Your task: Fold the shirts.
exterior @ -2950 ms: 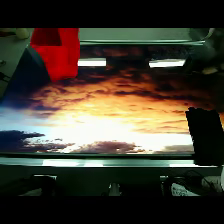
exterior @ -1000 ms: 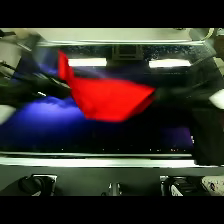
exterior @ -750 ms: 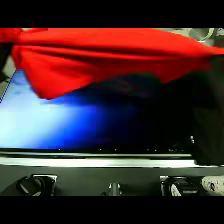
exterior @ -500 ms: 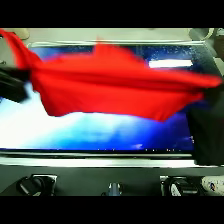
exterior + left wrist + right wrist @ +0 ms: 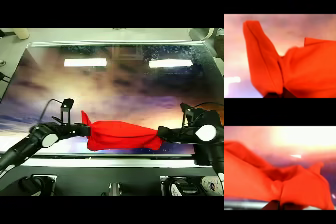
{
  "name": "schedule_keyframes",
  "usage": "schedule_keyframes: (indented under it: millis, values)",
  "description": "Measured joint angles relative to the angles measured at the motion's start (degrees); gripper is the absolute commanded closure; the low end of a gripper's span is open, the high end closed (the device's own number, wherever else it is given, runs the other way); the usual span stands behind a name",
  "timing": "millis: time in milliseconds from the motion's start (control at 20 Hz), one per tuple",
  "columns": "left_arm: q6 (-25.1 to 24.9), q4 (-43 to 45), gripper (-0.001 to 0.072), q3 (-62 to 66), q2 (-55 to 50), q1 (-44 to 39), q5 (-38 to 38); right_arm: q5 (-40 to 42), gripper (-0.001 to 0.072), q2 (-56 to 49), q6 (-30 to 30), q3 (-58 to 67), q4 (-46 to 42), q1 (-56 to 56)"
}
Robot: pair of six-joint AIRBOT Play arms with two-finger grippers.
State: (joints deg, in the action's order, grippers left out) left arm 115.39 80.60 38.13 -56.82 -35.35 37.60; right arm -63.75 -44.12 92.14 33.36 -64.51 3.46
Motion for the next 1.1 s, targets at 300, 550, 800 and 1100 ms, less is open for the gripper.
schedule_keyframes:
  millis: [300, 550, 800, 1100]
  values:
    - [-10.9, -5.2, -0.0013, 9.9, -3.9, 13.7, 13.2, 5.2, 0.0139, -3.2, -0.7, 5.3, 0.7, 0.0]
    - [-20.1, -8.4, -0.0010, 9.0, -1.6, 22.8, 30.0, -5.4, 0.0133, -4.6, -1.7, 12.4, -13.6, 0.0]
    - [-22.6, -20.8, -0.0008, -1.2, -0.4, 15.8, 24.6, -11.0, 0.0064, -8.7, -3.0, 7.8, -9.7, 0.0]
    - [-21.3, -26.7, 0.0042, -5.1, -2.5, 9.6, 12.1, -14.3, 0.0070, -10.3, -4.1, 5.2, -7.1, 0.0]
